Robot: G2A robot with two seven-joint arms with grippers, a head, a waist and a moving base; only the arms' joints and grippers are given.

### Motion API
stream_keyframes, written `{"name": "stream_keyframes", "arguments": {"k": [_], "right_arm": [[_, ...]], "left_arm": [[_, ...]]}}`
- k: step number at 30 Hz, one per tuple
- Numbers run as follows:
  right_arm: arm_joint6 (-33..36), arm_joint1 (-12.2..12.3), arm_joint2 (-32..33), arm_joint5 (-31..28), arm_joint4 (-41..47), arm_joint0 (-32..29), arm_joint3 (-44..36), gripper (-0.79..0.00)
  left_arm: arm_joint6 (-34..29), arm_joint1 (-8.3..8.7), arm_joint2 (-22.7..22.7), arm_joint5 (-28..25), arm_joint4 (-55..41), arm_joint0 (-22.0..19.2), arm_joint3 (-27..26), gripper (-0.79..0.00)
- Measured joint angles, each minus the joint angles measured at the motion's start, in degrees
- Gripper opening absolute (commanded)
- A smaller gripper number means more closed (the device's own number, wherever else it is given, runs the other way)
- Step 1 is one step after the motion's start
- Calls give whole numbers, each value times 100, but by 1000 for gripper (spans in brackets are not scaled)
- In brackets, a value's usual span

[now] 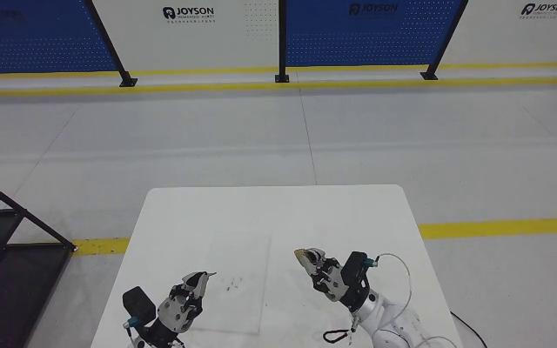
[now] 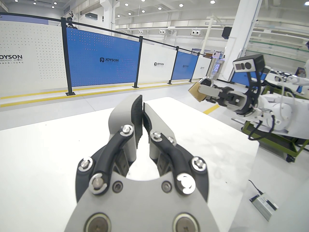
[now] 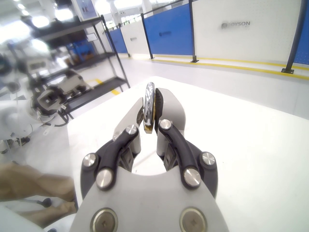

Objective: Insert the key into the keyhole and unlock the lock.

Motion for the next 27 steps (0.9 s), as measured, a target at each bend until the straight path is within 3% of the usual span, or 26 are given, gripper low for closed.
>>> {"name": "stream_keyframes", "arguments": {"k": [7, 10, 14, 21, 27], "right_arm": [[72, -9, -82, -97, 180, 37, 22, -785], [237, -14, -213, -803, 1021, 257, 243, -785], [30, -47, -371, -1385, 1983, 445, 428, -785], [-343, -118, -792, -2200, 2963, 565, 809, -785], [-354, -145, -965, -2475, 3123, 621, 967, -785]], "left_arm": [[-31, -1, 30, -34, -32, -16, -28, -785], [-241, -11, 195, -293, -371, -119, -181, -785], [-313, -34, 586, -973, -1099, -255, -153, -785], [-463, -106, 1493, -2484, -2744, -865, 433, -785], [-729, -118, 2256, -2666, -3815, -1319, 562, -785]]}}
